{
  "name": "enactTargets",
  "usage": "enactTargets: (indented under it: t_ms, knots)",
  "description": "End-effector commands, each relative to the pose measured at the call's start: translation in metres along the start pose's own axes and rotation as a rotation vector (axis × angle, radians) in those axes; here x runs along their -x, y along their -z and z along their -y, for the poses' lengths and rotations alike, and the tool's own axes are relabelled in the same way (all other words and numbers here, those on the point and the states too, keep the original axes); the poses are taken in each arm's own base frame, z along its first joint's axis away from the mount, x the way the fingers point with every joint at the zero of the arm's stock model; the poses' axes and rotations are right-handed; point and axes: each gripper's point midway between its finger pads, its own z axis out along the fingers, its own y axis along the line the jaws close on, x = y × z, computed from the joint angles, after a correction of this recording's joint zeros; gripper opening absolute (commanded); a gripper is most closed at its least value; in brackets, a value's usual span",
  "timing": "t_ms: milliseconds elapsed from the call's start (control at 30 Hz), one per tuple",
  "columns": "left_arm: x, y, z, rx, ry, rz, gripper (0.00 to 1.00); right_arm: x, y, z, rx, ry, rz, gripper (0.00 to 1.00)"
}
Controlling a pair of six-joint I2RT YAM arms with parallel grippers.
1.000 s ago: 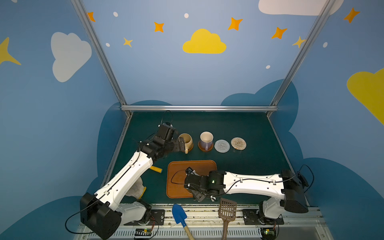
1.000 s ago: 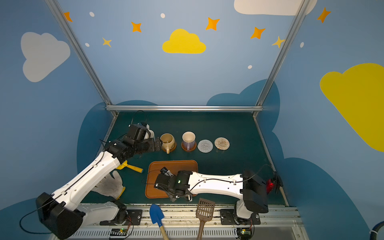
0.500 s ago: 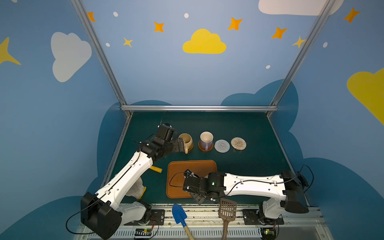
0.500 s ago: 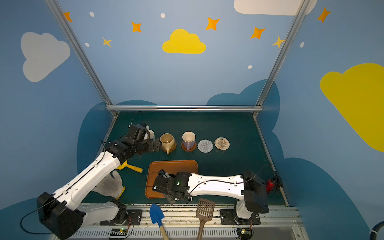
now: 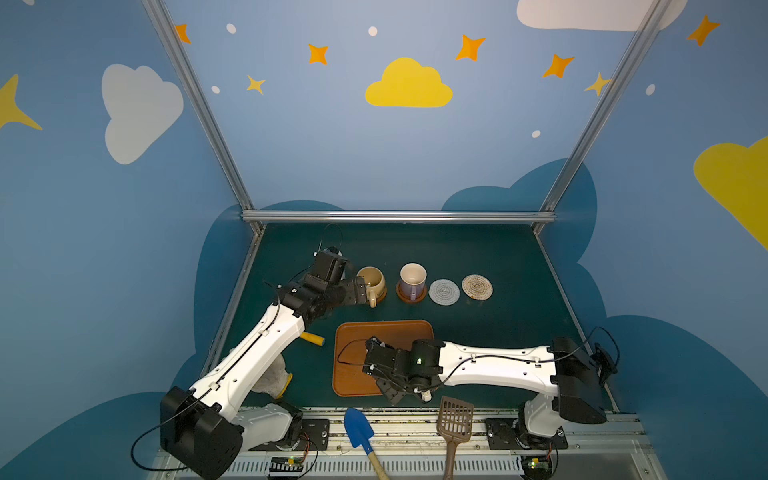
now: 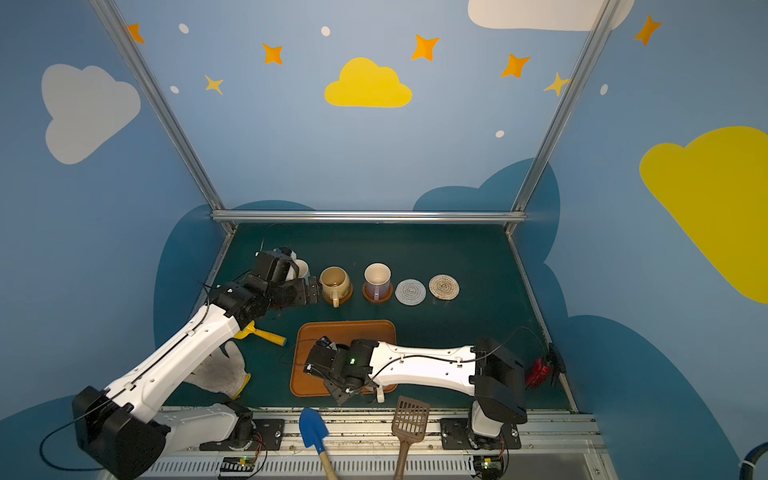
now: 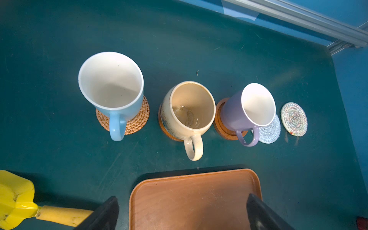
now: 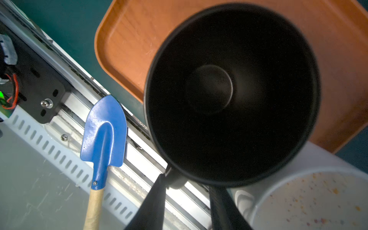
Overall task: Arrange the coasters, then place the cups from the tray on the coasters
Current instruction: 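Grasp the black mug rim with the right gripper and lift it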
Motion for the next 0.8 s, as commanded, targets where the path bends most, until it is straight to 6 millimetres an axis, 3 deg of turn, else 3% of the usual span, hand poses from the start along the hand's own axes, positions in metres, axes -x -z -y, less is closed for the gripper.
enactTargets:
  t_ms: [0, 100, 367, 767]
  knots:
    - [0.0, 0.004, -0.001, -0.007, -0.011, 0.005, 0.99, 0.007, -0.005, -0.003, 0.001, 0.003, 0.003, 0.36]
    - [-0.001, 0.004, -0.003, -0.002, -0.013, 0.007, 0.99, 0.008, -0.006, -0.001, 0.004, -0.011, 0.012, 0.41]
    - [0.002, 0.006, -0.011, 0.019, -0.014, 0.016, 0.99, 0.019, -0.021, 0.001, 0.007, -0.035, 0.003, 0.35]
    - [0.005, 0.013, -0.025, 0.045, -0.011, 0.031, 0.99, 0.031, -0.018, -0.004, 0.025, 0.008, 0.045, 0.05]
